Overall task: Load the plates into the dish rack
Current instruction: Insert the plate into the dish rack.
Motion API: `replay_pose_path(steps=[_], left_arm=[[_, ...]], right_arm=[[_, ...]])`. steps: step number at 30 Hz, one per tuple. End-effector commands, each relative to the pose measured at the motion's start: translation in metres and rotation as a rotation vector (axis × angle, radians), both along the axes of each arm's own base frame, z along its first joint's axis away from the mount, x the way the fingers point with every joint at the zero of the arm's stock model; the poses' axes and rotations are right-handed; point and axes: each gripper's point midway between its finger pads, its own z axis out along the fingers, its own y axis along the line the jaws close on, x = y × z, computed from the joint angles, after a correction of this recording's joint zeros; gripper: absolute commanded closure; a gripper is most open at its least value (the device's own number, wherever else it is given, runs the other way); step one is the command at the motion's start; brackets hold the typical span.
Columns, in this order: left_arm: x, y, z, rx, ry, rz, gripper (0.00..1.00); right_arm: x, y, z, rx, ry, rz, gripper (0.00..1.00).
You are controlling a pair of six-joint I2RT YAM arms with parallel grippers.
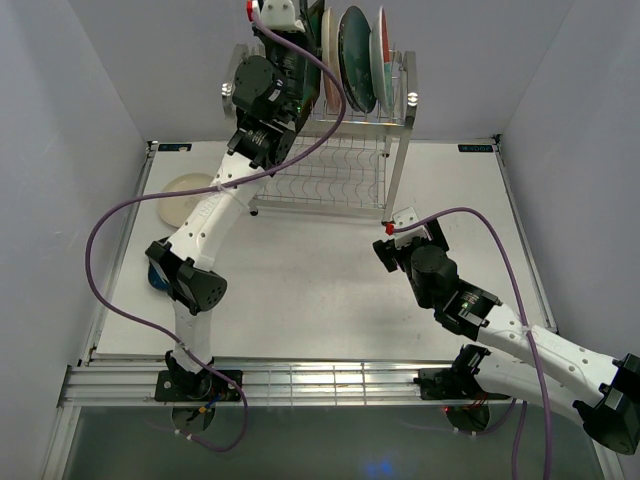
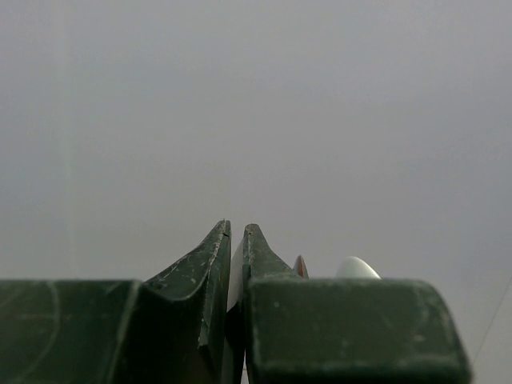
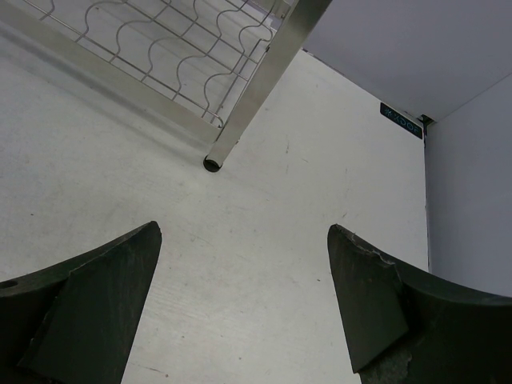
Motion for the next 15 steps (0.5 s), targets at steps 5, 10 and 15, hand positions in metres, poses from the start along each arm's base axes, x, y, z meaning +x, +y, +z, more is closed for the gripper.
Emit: replay_pose_path(steps=[5, 10, 15], left_arm=[[-0.017, 0.012, 0.027, -0.040, -0.075, 0.048, 1.00], [-0.003, 0.006, 0.016, -0.041, -0.063, 0.064, 1.00], [0.012, 0.016, 0.010, -0.078, -0.053, 0.074, 1.00]], right_arm=[[0.001, 0.000, 0.018, 0.070, -0.037, -0.008, 0.10], [0.002, 0.001, 0.018, 0.070, -0.036, -0.007, 0.10], [0.001, 0.002, 0.018, 0.073, -0.036, -0.006, 0.10]])
